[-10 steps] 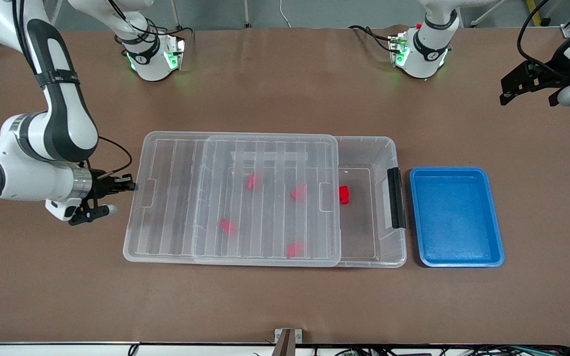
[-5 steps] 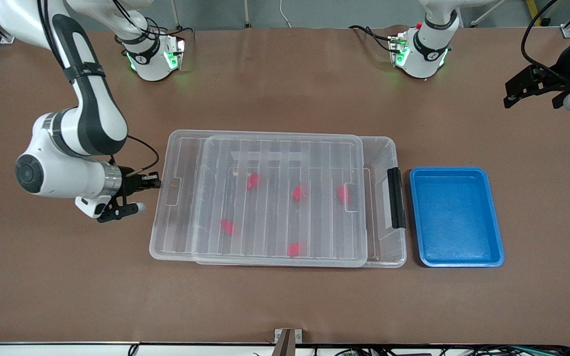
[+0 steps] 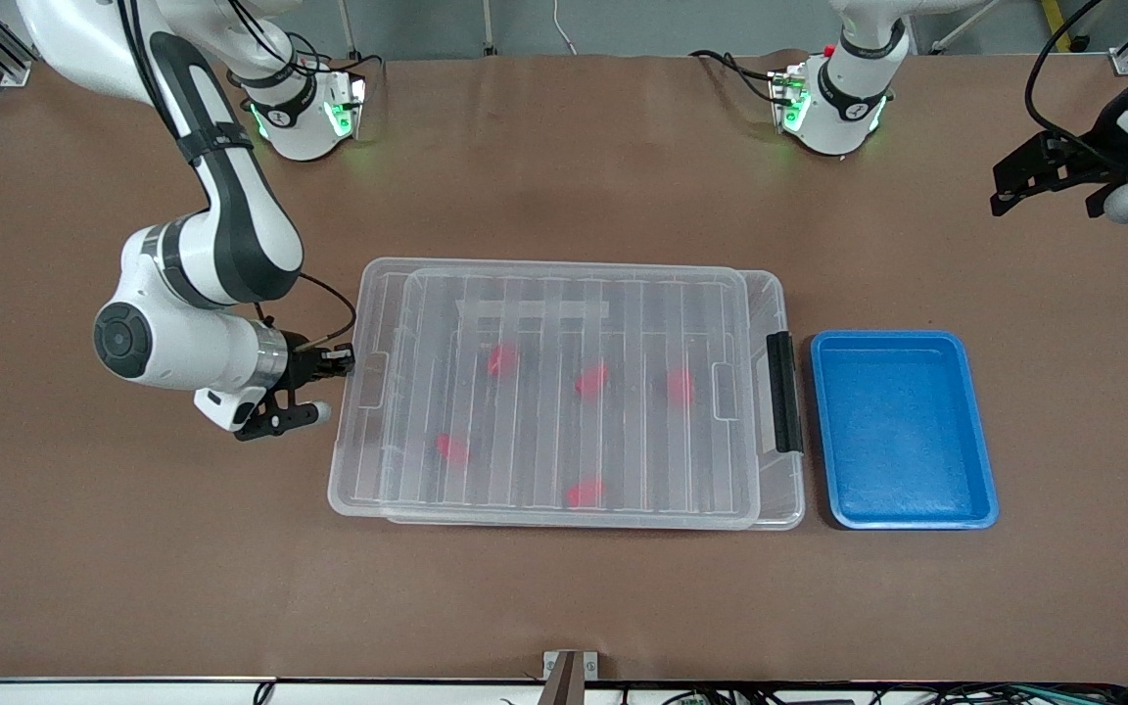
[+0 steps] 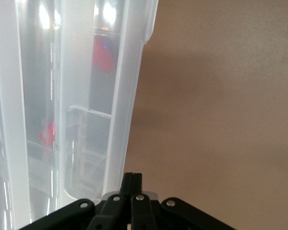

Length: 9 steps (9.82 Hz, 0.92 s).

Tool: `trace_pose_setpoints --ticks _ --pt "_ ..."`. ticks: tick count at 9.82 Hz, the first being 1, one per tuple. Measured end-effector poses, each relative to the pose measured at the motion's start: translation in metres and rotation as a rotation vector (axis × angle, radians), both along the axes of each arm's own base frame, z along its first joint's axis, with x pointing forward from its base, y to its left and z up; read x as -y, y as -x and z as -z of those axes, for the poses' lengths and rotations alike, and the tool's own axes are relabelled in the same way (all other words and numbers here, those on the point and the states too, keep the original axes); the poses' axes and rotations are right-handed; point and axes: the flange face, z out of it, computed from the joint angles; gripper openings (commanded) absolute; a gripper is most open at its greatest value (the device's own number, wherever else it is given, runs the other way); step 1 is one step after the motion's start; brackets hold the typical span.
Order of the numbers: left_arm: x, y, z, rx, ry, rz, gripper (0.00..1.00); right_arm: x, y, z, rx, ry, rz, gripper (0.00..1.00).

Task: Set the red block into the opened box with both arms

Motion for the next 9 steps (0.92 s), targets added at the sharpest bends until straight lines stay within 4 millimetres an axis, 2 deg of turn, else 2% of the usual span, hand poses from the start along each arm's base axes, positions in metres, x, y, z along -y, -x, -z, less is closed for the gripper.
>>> trace_pose_setpoints --ticks 1,2,3,4,5,6,8,9 --pt "0.001 -0.004 0.002 0.01 0.002 0.001 1.0 0.003 -0.002 -0.001 0.003 0.001 0.006 0.04" --pt "0.002 -0.009 0.006 0.019 0.005 0.003 1.0 0.013 -0.006 -0.006 0.008 0.003 0.022 0.33" --pt "0.005 -0.014 0.009 0.029 0.008 0.009 1.0 0.029 -0.014 -0.018 0.002 0.007 0.04 0.88" --pt "0.011 -0.016 0.011 0.034 0.01 0.02 1.0 0.054 -0.023 -0.042 0.007 0.046 0.059 1.0" --pt "0.017 -0.015 0.011 0.036 0.011 0.029 1.0 0.081 -0.031 -0.075 0.04 0.125 0.092 1.0" --pt "0.019 -0.015 0.01 0.038 0.011 0.032 1.0 0.098 -0.03 -0.114 0.078 0.187 0.148 1.0" --pt "0.019 -0.016 0.013 0.033 0.011 0.035 1.0 0.122 -0.009 -0.187 0.13 0.228 0.235 1.0" --pt "0.019 -0.018 0.015 0.028 0.012 0.039 1.0 0.145 0.005 -0.223 0.164 0.228 0.274 1.0"
